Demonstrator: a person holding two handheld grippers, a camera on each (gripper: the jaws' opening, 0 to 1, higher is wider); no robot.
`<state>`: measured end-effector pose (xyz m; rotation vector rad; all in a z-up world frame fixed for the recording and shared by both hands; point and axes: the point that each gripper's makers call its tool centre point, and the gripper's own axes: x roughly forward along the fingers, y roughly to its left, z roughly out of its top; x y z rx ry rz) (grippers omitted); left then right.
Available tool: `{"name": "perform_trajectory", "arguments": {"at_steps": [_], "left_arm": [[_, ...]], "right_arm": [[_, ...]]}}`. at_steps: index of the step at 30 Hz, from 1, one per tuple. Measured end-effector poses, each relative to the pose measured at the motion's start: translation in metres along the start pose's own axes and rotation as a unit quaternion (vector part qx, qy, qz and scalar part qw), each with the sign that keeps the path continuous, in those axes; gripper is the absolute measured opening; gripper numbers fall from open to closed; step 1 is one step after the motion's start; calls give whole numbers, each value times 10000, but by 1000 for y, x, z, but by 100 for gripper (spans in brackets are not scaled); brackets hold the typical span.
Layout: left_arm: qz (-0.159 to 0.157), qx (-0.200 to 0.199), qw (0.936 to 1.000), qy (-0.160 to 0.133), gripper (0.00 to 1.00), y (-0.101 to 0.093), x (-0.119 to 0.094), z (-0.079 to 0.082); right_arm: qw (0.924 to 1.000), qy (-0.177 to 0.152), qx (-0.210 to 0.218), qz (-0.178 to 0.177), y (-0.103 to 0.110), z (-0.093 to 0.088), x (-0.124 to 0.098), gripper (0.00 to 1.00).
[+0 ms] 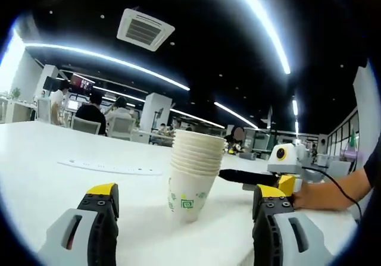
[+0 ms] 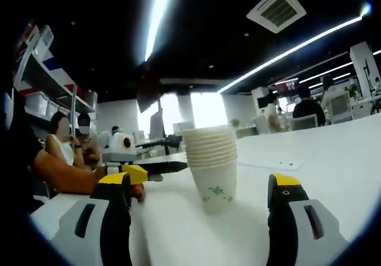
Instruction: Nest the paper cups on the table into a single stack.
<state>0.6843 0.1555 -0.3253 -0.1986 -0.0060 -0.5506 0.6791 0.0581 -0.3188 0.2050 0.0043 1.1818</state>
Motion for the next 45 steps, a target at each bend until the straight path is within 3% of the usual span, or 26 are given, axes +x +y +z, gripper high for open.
{"name": "perform_trajectory", "arguments": {"at_steps": [8,13,19,26,31,35,45], "left_arm": [[163,-17,9999,44,99,-6,-16,-3],[413,-282,9987,-71,99,-4,-24,4],[411,-285,9987,-70,99,-8,-40,15],[426,-265,9987,-121,99,-21,-59,35],[321,-203,9987,-354,99,-37,-72,56],[263,-198,9987,-381,99,-47,-81,59],[226,-64,9992,-326,99,-63,-108,58]], "right_arm": [[9999,107,-85,-96,10,-5,-11,99],[9998,-47,90,-177,13,3,-16,99],[9996,-64,4,-287,22,11,-26,99],[9987,265,-289,-338,39,9,-40,99],[9980,267,-470,-313,54,14,-49,98],[9981,161,-517,-277,67,23,-59,97],[9966,249,-736,-261,83,29,-81,96]]}}
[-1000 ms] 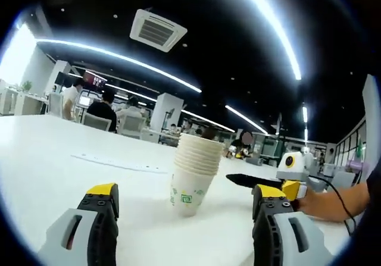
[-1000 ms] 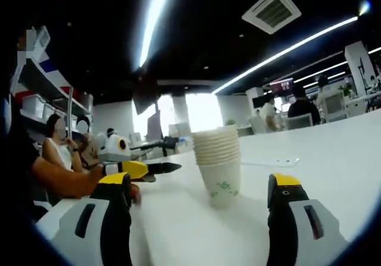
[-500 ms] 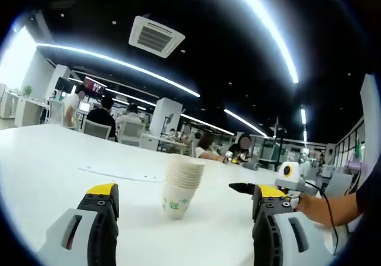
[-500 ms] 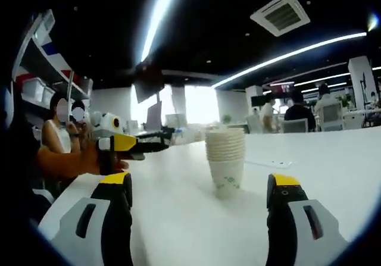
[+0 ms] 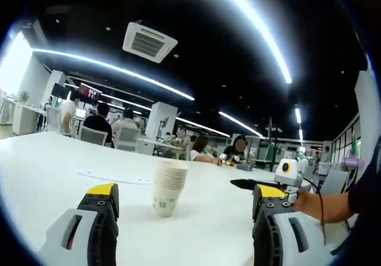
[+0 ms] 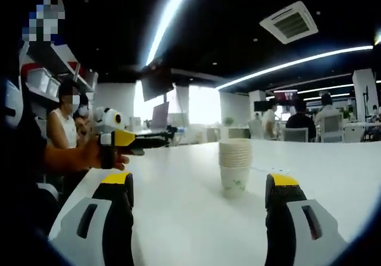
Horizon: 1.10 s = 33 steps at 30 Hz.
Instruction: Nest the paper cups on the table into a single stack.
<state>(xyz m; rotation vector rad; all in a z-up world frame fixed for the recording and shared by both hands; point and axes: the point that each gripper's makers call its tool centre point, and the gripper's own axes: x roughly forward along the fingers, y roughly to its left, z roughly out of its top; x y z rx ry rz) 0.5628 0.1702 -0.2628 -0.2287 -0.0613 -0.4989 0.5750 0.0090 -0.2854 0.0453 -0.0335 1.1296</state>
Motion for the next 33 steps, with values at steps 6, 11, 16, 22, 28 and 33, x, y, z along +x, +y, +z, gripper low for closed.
{"name": "perform_trajectory", "arguments": {"at_steps": [6,11,16,22,28,33], "left_arm": [[18,13,10000,-19,99,-8,-18,1],[38,-15,9998,-215,99,-10,-32,8],[127,23,9996,-234,99,-6,-45,6],[223,67,9995,-235,99,-4,-62,4],[307,64,9992,-231,99,-4,-76,1],[419,116,9989,-193,99,-3,-86,-4]], "right_arm": [[9999,121,-95,-30,7,3,-12,96],[9999,76,-118,-59,13,9,-19,96],[9997,94,-212,-68,23,7,-23,96],[9996,143,-226,-89,27,6,-30,96],[9993,293,-83,-225,28,-1,-37,95],[9987,398,-137,-302,31,-6,-41,94]]}}
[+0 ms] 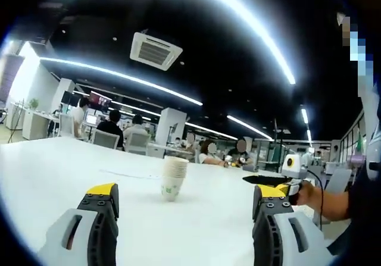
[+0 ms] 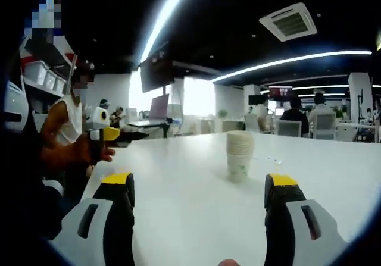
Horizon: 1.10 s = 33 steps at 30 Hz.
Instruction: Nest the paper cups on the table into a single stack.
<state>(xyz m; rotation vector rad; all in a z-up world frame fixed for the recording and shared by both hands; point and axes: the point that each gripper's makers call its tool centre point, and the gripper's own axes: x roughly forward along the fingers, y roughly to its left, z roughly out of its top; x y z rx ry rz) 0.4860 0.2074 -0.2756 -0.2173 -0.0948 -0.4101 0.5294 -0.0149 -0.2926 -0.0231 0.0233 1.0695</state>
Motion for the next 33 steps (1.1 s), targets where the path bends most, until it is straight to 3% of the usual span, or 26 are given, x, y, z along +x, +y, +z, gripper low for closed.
{"name": "perform_trajectory", "arguments": {"at_steps": [33], "left_arm": [[92,92,9996,236,99,-17,-23,-16]], "right_arm": [[9998,-25,-132,-110,25,3,-23,89]]}}
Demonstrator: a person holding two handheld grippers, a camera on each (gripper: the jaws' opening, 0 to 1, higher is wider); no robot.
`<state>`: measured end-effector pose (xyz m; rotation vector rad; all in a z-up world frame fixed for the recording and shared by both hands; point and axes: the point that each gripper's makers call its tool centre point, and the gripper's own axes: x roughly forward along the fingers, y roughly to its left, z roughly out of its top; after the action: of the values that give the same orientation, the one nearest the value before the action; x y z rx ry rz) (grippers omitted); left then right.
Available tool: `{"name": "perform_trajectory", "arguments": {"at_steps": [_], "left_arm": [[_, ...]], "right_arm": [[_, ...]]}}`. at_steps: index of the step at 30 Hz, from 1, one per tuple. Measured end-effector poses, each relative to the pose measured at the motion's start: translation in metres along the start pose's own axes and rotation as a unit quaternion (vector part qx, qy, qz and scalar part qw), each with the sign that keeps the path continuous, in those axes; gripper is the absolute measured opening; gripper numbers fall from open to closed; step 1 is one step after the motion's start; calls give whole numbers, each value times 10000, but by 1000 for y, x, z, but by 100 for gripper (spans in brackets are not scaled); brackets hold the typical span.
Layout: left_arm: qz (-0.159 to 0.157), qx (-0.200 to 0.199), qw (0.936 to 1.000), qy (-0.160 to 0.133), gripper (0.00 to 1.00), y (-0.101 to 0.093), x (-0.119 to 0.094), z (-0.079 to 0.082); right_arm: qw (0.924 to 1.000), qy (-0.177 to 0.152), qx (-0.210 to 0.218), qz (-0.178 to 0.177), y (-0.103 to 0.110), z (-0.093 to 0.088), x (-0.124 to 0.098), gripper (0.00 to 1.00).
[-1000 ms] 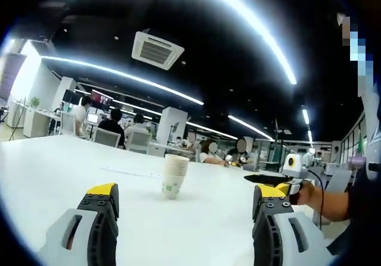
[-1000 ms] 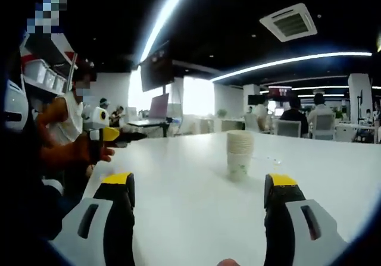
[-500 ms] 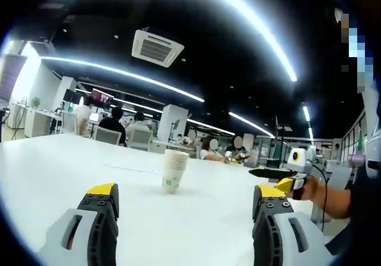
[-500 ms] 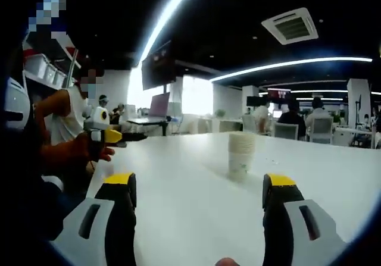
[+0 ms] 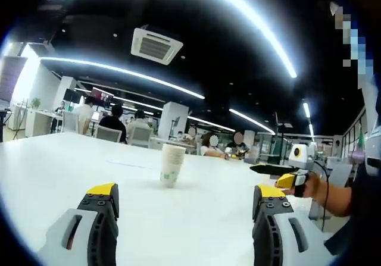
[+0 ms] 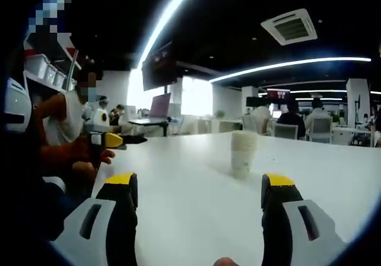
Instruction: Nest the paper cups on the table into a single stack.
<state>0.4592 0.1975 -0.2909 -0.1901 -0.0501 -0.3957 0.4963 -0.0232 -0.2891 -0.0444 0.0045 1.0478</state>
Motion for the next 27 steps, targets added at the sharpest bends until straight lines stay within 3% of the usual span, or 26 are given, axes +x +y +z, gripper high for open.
{"name": "perform_trajectory", "arguments": {"at_steps": [7,16,27], "left_arm": [[10,16,10000,67,99,-7,-2,-6],[170,355,9991,168,99,-8,-8,-6],[331,746,9959,396,99,-8,-8,-21]], "right_arm": [[10000,6,-5,15,3,-1,-3,89],[9996,32,-239,-118,-5,1,-2,88],[9978,256,-469,-387,-3,-16,-11,86]]}}
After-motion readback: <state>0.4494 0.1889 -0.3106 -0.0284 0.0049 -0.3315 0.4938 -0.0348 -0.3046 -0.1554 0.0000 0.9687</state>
